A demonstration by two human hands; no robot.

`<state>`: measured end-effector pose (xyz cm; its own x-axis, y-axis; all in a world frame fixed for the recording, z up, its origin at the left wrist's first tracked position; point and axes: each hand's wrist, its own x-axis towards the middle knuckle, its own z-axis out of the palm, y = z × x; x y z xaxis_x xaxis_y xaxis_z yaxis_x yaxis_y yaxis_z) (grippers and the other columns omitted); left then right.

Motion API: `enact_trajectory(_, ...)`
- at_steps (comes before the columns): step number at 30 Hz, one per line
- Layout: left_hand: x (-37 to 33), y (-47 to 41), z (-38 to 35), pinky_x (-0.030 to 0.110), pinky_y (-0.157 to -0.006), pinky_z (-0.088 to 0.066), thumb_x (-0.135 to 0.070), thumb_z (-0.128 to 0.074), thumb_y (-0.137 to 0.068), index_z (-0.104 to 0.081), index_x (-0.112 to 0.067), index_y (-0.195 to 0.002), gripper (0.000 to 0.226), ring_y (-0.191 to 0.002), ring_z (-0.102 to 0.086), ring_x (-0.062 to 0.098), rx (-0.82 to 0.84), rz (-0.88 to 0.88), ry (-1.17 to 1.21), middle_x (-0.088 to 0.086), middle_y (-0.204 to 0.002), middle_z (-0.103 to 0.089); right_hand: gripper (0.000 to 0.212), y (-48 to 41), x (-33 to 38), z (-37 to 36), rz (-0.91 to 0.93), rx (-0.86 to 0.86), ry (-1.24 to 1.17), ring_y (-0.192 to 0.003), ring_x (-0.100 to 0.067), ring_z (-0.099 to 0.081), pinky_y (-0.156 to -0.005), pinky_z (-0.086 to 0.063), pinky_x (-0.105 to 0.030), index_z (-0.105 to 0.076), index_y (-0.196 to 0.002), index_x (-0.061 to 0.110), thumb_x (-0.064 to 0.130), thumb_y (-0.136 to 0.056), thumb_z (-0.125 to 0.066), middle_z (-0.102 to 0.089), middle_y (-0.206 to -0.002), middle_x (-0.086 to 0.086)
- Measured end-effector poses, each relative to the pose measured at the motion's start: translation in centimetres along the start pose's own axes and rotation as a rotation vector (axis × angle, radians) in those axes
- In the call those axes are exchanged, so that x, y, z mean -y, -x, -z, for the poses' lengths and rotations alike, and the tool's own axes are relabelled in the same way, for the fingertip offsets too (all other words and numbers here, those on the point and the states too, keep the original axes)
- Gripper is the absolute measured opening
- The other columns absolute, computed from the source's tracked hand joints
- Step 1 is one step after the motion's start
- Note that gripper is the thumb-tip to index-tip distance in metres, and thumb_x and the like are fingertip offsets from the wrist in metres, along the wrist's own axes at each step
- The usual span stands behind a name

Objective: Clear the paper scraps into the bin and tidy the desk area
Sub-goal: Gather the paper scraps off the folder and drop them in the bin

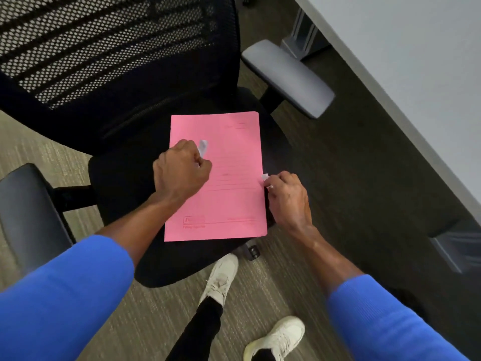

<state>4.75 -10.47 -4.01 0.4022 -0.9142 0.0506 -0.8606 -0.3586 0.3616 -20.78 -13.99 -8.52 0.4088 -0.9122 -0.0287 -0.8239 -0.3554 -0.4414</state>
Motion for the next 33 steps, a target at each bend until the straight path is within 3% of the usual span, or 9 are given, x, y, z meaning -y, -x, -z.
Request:
enact_trajectory(2,-2.8,1.3,-1.3,0.044,-0.063,-0.057,-0.023,-0.070,-0.088,-0.061,-0.012,-0.078,0.017,-0.066,-0.064,0.028,0.060,-0.079,0.072,0.004,-0.081,-0.068,0.026,1.9,-1.5,0.7,-0.060,-0.019,-0.017,-0.094,-0.031,-0.064,-0.072,-0.057,-0.041,-0.077,-0.108,0.012,0.000,-0.089,-0.063,-0.068,-0.099,-0.008)
enact_trajectory(5,-7.0,3.6,-3.6,0.041,-0.061,-0.055,-0.023,-0.072,-0.084,-0.062,-0.014,-0.076,0.016,-0.064,-0.062,0.024,0.144,-0.171,0.188,-0.003,-0.076,-0.067,0.026,5.0,-4.4,1.7,-0.165,-0.020,-0.056,-0.095,-0.033,-0.066,-0.076,-0.057,-0.040,-0.077,-0.107,0.012,-0.002,-0.085,-0.072,-0.068,-0.098,-0.009)
enact_trajectory(11,-15.0,9.1,-8.9,0.035,-0.061,-0.053,-0.037,-0.064,-0.077,-0.060,-0.020,-0.076,0.017,-0.067,-0.066,0.025,0.300,-0.264,0.245,-0.007,-0.077,-0.068,0.023,12.6,-11.0,3.1,-0.398,-0.055,-0.137,-0.096,-0.029,-0.067,-0.083,-0.057,-0.039,-0.078,-0.104,0.014,0.002,-0.085,-0.073,-0.071,-0.101,-0.006)
enact_trajectory(18,-22.2,15.9,-15.2,0.038,-0.065,-0.055,-0.033,-0.071,-0.083,-0.065,-0.021,-0.077,0.014,-0.076,-0.072,0.030,0.496,-0.327,0.243,-0.003,-0.084,-0.074,0.024,21.6,-18.6,3.5,-0.615,-0.093,-0.153,-0.094,-0.033,-0.070,-0.078,-0.051,-0.035,-0.079,-0.100,0.015,0.001,-0.082,-0.073,-0.072,-0.098,-0.008)
enact_trajectory(24,-27.8,22.0,-20.1,0.043,-0.078,-0.060,-0.030,-0.071,-0.090,-0.072,-0.019,-0.087,0.011,-0.092,-0.075,0.032,0.671,-0.391,0.143,0.002,-0.097,-0.079,0.021,28.6,-23.7,3.5,-0.766,-0.138,-0.161,-0.093,-0.034,-0.071,-0.079,-0.053,-0.037,-0.079,-0.101,0.016,0.003,-0.085,-0.073,-0.074,-0.101,-0.010)
enact_trajectory(28,-31.3,26.1,-22.9,0.042,-0.082,-0.062,-0.029,-0.071,-0.089,-0.077,-0.020,-0.090,0.010,-0.096,-0.076,0.034,0.772,-0.282,0.154,0.006,-0.098,-0.082,0.024,32.8,-26.8,3.1,-0.883,-0.130,-0.166,-0.094,-0.034,-0.073,-0.082,-0.054,-0.038,-0.079,-0.108,0.018,0.006,-0.088,-0.072,-0.077,-0.104,-0.014)
enact_trajectory(33,-35.2,30.6,-27.0,0.043,-0.086,-0.061,-0.039,-0.071,-0.096,-0.079,-0.012,-0.086,0.030,-0.101,-0.076,0.039,0.837,-0.189,0.194,0.014,-0.096,-0.082,0.026,37.5,-30.7,2.9,-1.001,-0.142,-0.202,-0.099,-0.033,-0.075,-0.089,-0.060,-0.039,-0.079,-0.114,0.014,0.007,-0.090,-0.070,-0.080,-0.106,-0.013)
